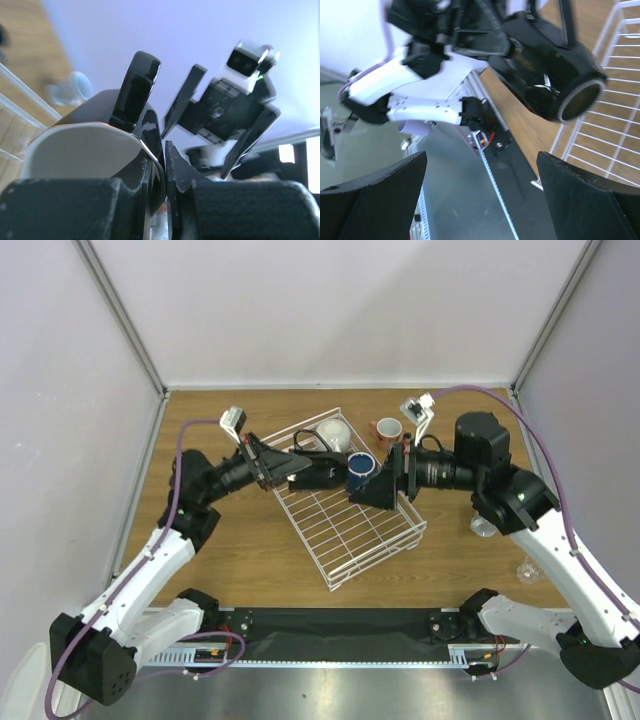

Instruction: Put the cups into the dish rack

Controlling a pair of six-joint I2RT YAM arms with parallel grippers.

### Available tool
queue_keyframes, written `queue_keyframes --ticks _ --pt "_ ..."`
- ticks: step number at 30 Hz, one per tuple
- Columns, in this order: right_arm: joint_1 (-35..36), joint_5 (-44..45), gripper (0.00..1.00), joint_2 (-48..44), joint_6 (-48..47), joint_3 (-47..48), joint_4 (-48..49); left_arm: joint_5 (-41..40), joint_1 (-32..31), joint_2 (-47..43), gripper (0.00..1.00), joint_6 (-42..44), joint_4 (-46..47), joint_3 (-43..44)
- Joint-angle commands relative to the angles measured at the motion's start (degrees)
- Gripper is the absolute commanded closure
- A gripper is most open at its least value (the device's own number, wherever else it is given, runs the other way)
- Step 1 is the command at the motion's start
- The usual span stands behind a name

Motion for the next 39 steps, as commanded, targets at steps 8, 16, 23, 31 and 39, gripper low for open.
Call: queue_keyframes --ticks 8,16,23,31,39 --pt "3.75 3.59 0.00 -5.27 1.60 -3.08 5.43 -14.64 -15.45 1.78 1.00 -29.55 43.64 -8.28" --pt "4.19 14.67 0.00 -6.32 -2.72 3.87 -7.76 -18.60 -18.71 1.97 1.00 -28.06 43.83 -7.66" --pt "4.28 17.05 0.00 -6.59 -3.25 3.70 -7.86 -16.05 -18.71 1.88 1.00 -27.18 39.61 -5.38" --pt "4.10 15.39 0.00 -3.87 -2.02 3.43 -3.21 -16.23 -19.68 2.41 1.00 -27.27 40.22 -4.06" --pt "3.23 9.77 0.02 -2.99 2.29 1.94 3.57 -18.25 -22.66 4.60 1.00 -27.18 43.38 -4.23"
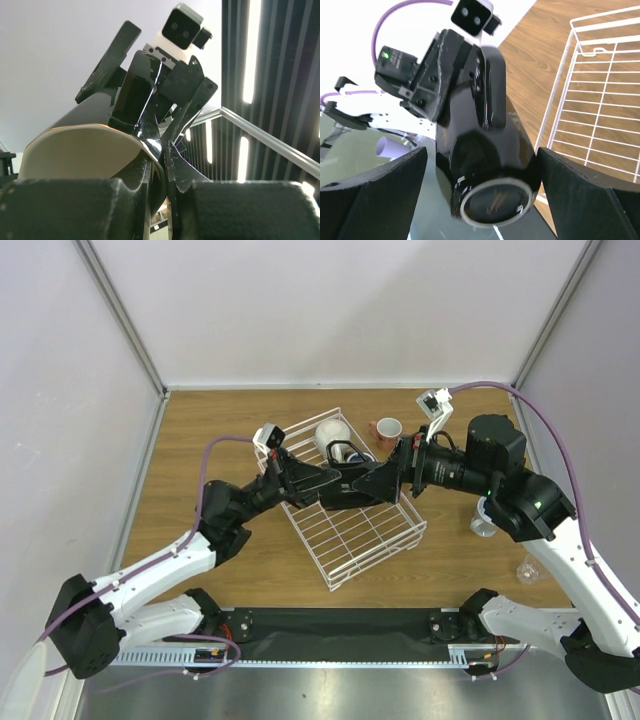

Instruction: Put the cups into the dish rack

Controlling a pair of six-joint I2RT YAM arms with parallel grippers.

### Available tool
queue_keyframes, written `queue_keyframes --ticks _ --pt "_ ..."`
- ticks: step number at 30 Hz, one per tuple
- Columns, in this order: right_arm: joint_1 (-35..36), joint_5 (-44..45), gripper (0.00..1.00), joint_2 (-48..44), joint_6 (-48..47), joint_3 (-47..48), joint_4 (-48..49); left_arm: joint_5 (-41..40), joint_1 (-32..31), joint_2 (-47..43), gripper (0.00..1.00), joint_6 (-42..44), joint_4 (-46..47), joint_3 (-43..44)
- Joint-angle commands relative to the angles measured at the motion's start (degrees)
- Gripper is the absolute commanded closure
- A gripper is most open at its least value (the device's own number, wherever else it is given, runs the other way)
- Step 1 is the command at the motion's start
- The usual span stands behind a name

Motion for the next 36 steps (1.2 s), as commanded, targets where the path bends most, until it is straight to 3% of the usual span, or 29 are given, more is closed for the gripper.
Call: queue_keyframes --ticks 1,3,12,16,19,22,23,24,25,27,28,30,34,35,36 --pt "-0.58 -3.29 0.03 0.62 2.44 0.32 5.43 -2.86 -1.66 0.19 1.00 -1.95 11.23 3.81" --pt "-0.58 -4.52 0.07 1.06 2.45 0.23 5.69 -3.30 -1.84 0.89 1.00 -2.48 12.37 3.90" --pt "-1.28 -6.19 0.05 0.10 2.44 -2.31 5.60 -4.44 -1.84 3.18 1.00 -3.63 16.07 4.95" --pt "-1.98 -6.98 0.10 -0.26 2.89 -3.02 5.87 -4.45 -1.84 3.44 1.00 -3.89 16.86 4.51" --pt "-2.68 -8.39 0.21 -0.26 3.24 -3.11 6.13 -3.83 -1.84 3.88 1.00 -3.71 16.69 4.77" --pt "-3.56 -9.18 0.60 -0.08 4.20 -3.46 7.27 -2.17 -1.75 3.88 1.00 -2.66 14.94 4.95" --pt "-3.83 -9.01 1.00 0.09 4.29 -3.20 7.45 -1.73 -1.84 3.80 0.93 -1.96 14.15 4.86" --pt "-4.09 -8.92 1.00 0.36 4.55 -3.11 7.45 -1.20 -1.75 3.10 0.79 -1.52 12.57 4.52" --pt "-4.44 -8.57 1.00 0.62 4.47 -3.02 7.28 -1.02 -1.67 2.22 0.47 -0.82 11.86 3.21" --pt "-4.79 -6.82 1.00 1.15 4.20 -2.15 5.09 -1.11 -0.62 -0.58 0.17 2.51 7.31 1.27" --pt "-5.49 -5.07 1.00 1.32 3.68 -1.88 4.47 -0.76 0.09 -4.60 0.01 4.35 -0.55 -0.13" --pt "-6.37 -3.92 1.00 1.76 3.50 -1.61 2.80 1.26 3.67 -8.75 0.00 9.28 -7.80 -1.20" --pt "-7.17 1.00 1.00 5.00 2.45 0.31 -1.77 5.48 10.80 -17.72 0.00 18.23 -31.15 0.01" --pt "-6.65 4.23 1.00 5.89 1.49 0.93 -2.91 5.48 11.86 -20.09 0.00 25.31 -46.61 1.94" --pt "-6.12 6.53 1.00 7.03 1.04 1.55 -5.88 3.92 13.26 -20.55 0.00 29.12 -53.64 3.96"
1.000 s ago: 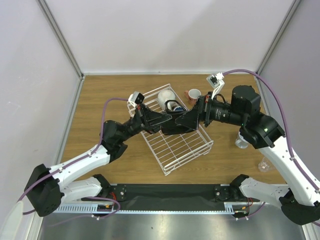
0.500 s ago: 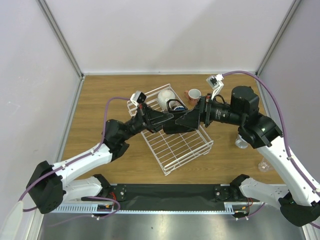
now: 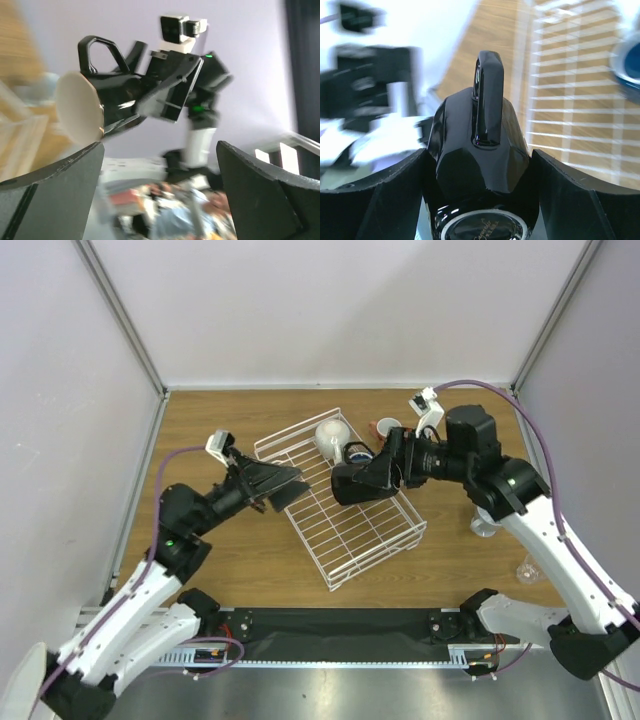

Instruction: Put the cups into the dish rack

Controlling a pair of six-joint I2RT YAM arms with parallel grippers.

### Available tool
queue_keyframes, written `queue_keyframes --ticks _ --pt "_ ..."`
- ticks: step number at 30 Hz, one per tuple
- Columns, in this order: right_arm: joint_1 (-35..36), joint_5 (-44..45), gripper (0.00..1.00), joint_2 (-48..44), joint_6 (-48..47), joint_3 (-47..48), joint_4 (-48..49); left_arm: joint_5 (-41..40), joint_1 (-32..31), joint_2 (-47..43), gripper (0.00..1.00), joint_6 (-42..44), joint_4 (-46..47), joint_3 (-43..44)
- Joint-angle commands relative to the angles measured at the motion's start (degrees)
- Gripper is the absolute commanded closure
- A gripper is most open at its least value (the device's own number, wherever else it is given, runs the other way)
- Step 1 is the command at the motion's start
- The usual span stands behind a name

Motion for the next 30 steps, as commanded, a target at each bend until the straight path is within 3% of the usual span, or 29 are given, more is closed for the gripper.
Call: queue_keyframes --ticks 1,2,7,16,30 --pt "0.48 11.19 1.00 4.45 -2.22 5.70 -4.57 0.65 3.26 -3.37 0.00 17.93 -32.53 9.32" --pt "1.27 16.53 1.00 6.04 -2.39 6.67 -6.41 -0.75 3.27 -2.50 0.00 23.71 -42.68 11.54" --pt "2.51 25.10 1.00 15.00 -2.04 10.81 -15.04 -6.29 3.27 2.69 0.00 32.98 -55.87 21.91" --pt "5.58 36.35 1.00 27.94 0.06 20.04 -26.03 -7.53 3.36 8.31 0.00 36.94 -58.86 26.24" --pt "5.24 34.95 1.00 31.71 0.25 13.98 -21.47 -2.35 8.54 13.15 0.00 39.23 -58.52 28.26"
